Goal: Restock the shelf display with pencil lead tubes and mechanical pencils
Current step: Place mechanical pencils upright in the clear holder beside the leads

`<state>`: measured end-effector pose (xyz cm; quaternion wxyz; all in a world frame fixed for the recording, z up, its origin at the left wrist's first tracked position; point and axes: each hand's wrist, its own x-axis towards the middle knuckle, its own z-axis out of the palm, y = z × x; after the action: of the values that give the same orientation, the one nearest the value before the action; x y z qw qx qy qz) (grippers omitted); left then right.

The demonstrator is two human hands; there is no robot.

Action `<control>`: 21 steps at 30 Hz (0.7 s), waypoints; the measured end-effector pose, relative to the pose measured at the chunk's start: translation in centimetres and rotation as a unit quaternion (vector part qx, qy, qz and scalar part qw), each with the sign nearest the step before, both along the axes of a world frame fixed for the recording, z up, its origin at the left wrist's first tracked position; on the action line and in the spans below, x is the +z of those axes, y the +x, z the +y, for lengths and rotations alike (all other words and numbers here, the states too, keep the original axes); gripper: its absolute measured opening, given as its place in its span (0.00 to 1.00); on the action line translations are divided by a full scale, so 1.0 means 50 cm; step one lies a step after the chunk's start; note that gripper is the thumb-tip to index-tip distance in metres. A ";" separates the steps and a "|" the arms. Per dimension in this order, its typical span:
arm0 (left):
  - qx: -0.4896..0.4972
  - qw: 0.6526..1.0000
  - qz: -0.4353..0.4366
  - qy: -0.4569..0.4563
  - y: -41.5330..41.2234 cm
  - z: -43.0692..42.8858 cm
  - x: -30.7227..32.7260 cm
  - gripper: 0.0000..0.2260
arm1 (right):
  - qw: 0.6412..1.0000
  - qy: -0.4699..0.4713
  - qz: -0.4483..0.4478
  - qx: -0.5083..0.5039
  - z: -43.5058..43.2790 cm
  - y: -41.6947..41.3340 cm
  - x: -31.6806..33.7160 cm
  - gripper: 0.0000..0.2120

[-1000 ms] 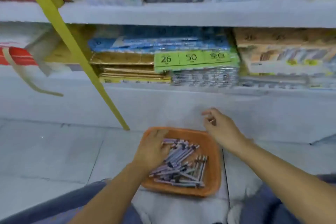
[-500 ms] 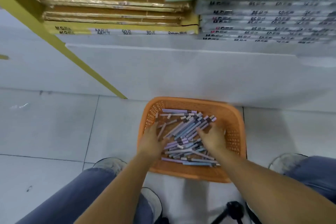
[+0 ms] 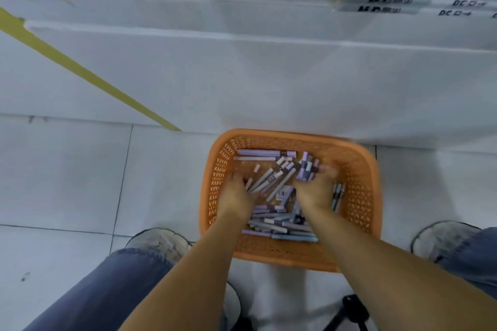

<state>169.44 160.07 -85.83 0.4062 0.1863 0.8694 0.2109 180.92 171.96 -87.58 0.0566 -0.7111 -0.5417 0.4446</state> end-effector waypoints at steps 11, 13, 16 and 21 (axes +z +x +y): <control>-0.070 0.997 -0.030 -0.019 0.003 0.016 0.012 0.14 | 0.962 -0.116 -0.103 0.226 0.049 -0.011 0.008 0.11; -0.008 0.997 -0.081 0.002 0.002 0.003 0.025 0.08 | 0.961 -0.122 -0.127 0.213 0.046 -0.022 0.015 0.09; 0.042 0.993 -0.105 0.023 -0.006 -0.026 0.037 0.06 | 0.971 -0.111 -0.106 0.185 0.030 -0.023 0.023 0.10; 0.089 0.987 -0.128 0.049 -0.008 -0.052 0.049 0.06 | 0.979 -0.128 0.008 0.160 0.034 0.020 0.056 0.17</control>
<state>169.05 157.48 -83.39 0.4842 0.0996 0.8118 0.3107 181.93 173.65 -84.78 -0.1022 -0.6133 -0.5867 0.5188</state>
